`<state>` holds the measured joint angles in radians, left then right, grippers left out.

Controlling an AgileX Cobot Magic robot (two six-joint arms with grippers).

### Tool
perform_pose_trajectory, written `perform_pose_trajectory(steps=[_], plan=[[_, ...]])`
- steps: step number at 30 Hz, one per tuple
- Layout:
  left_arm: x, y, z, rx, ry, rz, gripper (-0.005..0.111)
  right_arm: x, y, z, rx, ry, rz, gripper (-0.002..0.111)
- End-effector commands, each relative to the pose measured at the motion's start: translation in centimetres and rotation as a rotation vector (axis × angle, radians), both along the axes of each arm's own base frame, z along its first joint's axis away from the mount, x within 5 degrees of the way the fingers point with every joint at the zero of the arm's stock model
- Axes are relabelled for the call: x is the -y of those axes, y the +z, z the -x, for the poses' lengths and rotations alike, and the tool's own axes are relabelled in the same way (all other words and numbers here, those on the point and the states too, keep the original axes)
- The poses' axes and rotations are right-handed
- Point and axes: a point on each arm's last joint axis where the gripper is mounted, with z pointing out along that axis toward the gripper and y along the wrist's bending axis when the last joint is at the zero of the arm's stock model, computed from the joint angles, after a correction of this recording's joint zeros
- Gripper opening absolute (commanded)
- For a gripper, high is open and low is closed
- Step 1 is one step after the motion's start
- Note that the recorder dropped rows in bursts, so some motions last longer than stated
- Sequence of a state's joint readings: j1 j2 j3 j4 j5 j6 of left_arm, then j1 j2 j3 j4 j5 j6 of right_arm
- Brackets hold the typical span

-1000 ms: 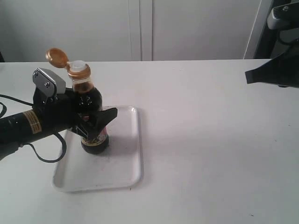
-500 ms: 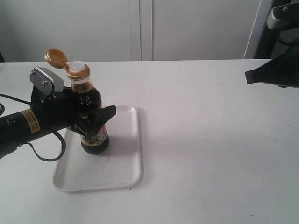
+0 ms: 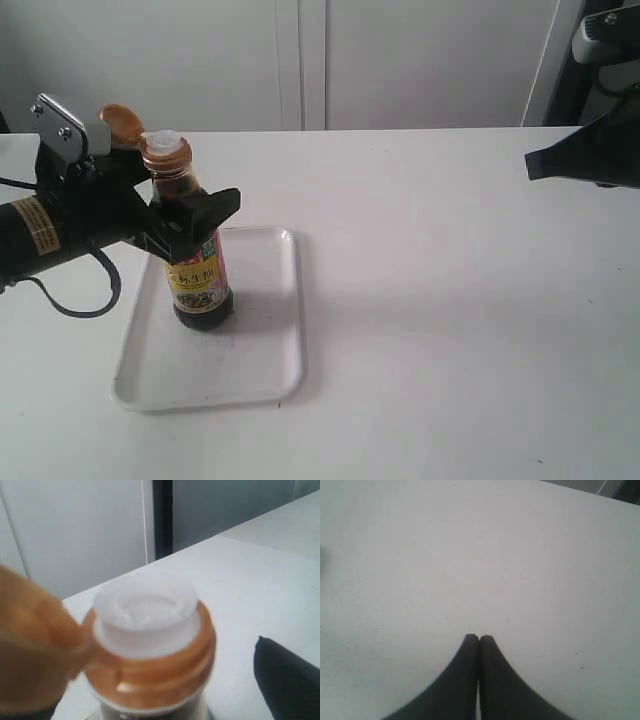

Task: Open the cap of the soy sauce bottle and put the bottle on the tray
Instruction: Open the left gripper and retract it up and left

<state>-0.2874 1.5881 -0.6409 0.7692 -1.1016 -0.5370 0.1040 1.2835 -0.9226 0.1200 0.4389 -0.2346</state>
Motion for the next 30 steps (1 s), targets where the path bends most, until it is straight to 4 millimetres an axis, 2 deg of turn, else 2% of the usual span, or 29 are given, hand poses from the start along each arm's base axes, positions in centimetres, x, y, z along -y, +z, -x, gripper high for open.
perform_pose_trajectory(steps=[1, 25, 30], plan=[[-0.1, 1.4, 0.6, 0.024, 0.000, 0.029, 0.105, 0.2, -0.1, 0.0, -0.003, -0.002, 0.003, 0.000], [-1.5, 7.3, 2.9, 0.184, 0.082, 0.123, 0.105, 0.2, -0.1, 0.0, -0.003, -0.002, 0.003, 0.000], [-1.9, 8.4, 3.0, 0.183, 0.133, 0.079, 0.104, 0.1, -0.1, 0.0, 0.002, -0.003, 0.001, 0.000]])
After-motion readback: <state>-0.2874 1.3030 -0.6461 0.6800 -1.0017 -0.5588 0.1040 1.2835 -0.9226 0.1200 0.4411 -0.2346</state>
